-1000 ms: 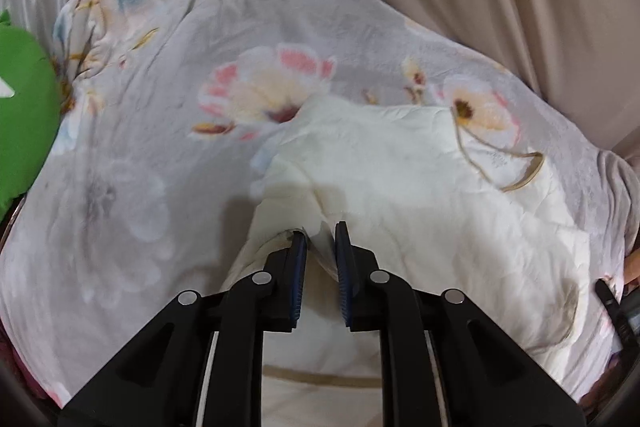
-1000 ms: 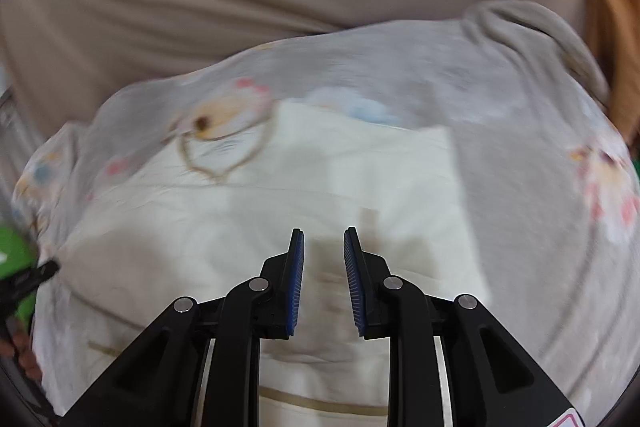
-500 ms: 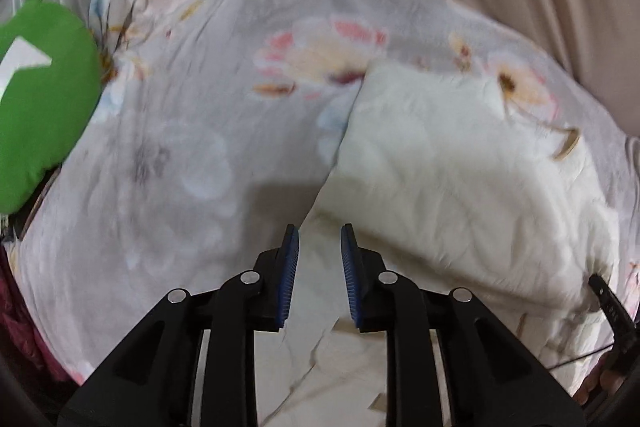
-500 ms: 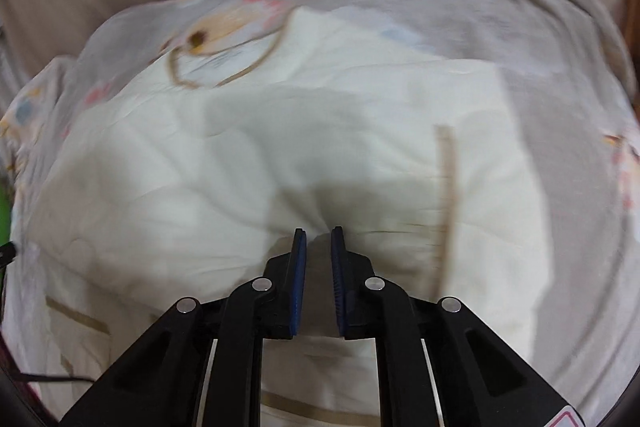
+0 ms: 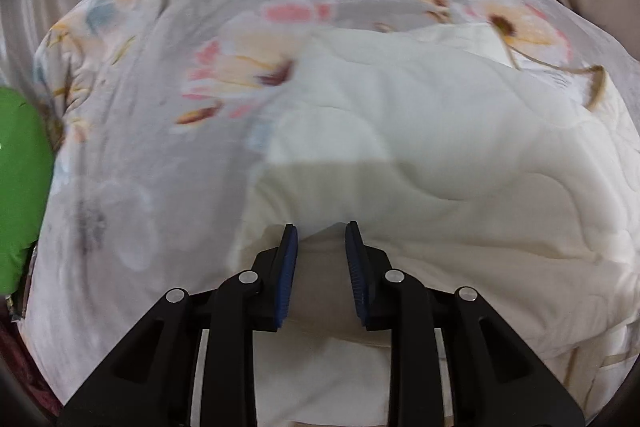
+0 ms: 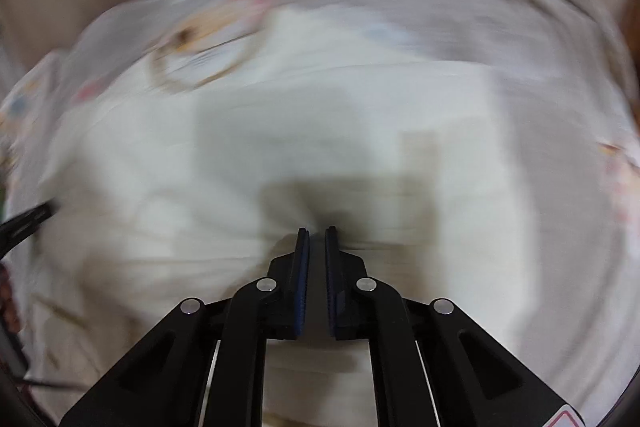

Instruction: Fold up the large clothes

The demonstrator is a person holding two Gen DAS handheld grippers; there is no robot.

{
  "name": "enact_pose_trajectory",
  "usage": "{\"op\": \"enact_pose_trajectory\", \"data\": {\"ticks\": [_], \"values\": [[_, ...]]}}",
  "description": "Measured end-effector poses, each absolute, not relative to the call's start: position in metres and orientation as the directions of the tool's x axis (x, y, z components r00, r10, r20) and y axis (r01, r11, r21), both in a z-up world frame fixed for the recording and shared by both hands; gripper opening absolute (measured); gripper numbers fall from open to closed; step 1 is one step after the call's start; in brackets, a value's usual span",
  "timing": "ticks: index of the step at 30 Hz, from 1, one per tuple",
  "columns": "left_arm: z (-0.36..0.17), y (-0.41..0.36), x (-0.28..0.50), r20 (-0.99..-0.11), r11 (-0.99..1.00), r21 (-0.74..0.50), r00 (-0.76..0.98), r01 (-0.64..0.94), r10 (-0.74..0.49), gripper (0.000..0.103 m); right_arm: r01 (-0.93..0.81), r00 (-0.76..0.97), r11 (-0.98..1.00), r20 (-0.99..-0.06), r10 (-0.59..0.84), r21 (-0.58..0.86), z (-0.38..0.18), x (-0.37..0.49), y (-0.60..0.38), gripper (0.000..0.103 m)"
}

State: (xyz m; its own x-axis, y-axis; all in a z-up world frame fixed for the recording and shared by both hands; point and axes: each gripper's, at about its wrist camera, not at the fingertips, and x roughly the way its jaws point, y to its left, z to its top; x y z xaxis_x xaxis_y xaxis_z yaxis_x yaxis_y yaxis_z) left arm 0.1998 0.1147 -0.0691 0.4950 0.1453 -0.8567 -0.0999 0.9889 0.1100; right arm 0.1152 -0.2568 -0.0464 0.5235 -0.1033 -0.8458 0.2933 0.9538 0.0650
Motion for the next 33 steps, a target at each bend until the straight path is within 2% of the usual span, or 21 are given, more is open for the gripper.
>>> {"op": "enact_pose_trajectory", "data": {"ticks": [1, 2, 3, 4, 5, 6, 7, 9, 10, 14, 16, 20, 23, 25, 28, 31, 33], "values": [[-0.067, 0.122, 0.201, -0.859, 0.988, 0.104, 0.49, -0.118, 0.149, 0.024, 0.337, 0.529, 0.938, -0.841, -0.116, 0.083, -0.041, 0.11, -0.268, 0.015], [-0.062, 0.126, 0.203, -0.862, 0.988, 0.075, 0.49, -0.132, 0.131, 0.024, 0.39, 0.536, 0.917, -0.831, -0.151, 0.085, -0.033, 0.105, -0.278, 0.023], [-0.057, 0.129, 0.204, -0.861, 0.989, 0.042, 0.496, -0.142, 0.108, 0.024, 0.389, 0.554, 0.914, -0.822, -0.134, 0.112, -0.029, 0.105, -0.28, 0.026], [-0.052, 0.129, 0.207, -0.857, 0.989, 0.007, 0.509, -0.148, 0.082, 0.025, 0.378, 0.571, 0.915, -0.814, -0.109, 0.142, -0.027, 0.105, -0.28, 0.035], [-0.046, 0.125, 0.211, -0.848, 0.989, -0.025, 0.527, -0.146, 0.056, 0.028, 0.365, 0.578, 0.917, -0.812, -0.086, 0.163, -0.029, 0.111, -0.277, 0.05], [-0.043, 0.121, 0.213, -0.844, 0.99, -0.036, 0.535, -0.137, 0.043, 0.032, 0.353, 0.574, 0.917, -0.817, -0.056, 0.185, -0.035, 0.118, -0.273, 0.055], [-0.042, 0.115, 0.218, -0.842, 0.991, -0.041, 0.539, -0.125, 0.034, 0.033, 0.343, 0.566, 0.916, -0.824, -0.022, 0.21, -0.041, 0.125, -0.269, 0.056], [-0.047, 0.103, 0.227, -0.845, 0.994, -0.019, 0.533, -0.105, 0.04, 0.033, 0.321, 0.521, 0.922, -0.853, 0.02, 0.218, -0.06, 0.141, -0.263, 0.036], [-0.051, 0.099, 0.231, -0.849, 0.995, 0.004, 0.525, -0.096, 0.054, 0.033, 0.319, 0.509, 0.926, -0.861, 0.012, 0.202, -0.06, 0.148, -0.26, 0.008], [-0.064, 0.095, 0.239, -0.855, 0.994, 0.059, 0.509, -0.094, 0.099, 0.034, 0.258, 0.687, 0.945, -0.726, -0.033, 0.201, 0.002, 0.135, -0.244, 0.004], [-0.072, 0.095, 0.243, -0.86, 0.991, 0.097, 0.494, -0.089, 0.128, 0.034, 0.239, 0.721, 0.95, -0.692, -0.036, 0.2, 0.013, 0.131, -0.243, 0.004], [-0.086, 0.088, 0.245, -0.846, 0.984, 0.164, 0.502, -0.076, 0.18, 0.035, 0.284, 0.496, 0.95, -0.868, -0.031, 0.129, -0.074, 0.154, -0.259, 0.004], [-0.078, 0.089, 0.242, -0.846, 0.981, 0.178, 0.497, -0.074, 0.191, 0.034, 0.341, 0.554, 0.933, -0.826, -0.103, 0.112, -0.045, 0.133, -0.256, 0.009], [-0.059, 0.096, 0.227, -0.842, 0.988, 0.134, 0.518, -0.077, 0.155, 0.034, 0.362, 0.631, 0.921, -0.766, -0.126, 0.147, -0.013, 0.11, -0.254, 0.009], [-0.04, 0.102, 0.19, -0.833, 0.994, 0.08, 0.544, -0.067, 0.104, 0.034, 0.335, 0.682, 0.929, -0.721, -0.122, 0.16, 0.013, 0.083, -0.238, 0.017], [-0.058, 0.098, 0.173, -0.857, 0.993, 0.107, 0.502, -0.056, 0.121, 0.034, 0.227, 0.63, 0.967, -0.774, -0.054, 0.118, -0.012, 0.093, -0.212, 0.016], [-0.076, 0.099, 0.17, -0.858, 0.985, 0.163, 0.485, -0.06, 0.171, 0.034, 0.209, 0.533, 0.977, -0.842, -0.082, 0.037, -0.05, 0.106, -0.211, 0.005]]}}
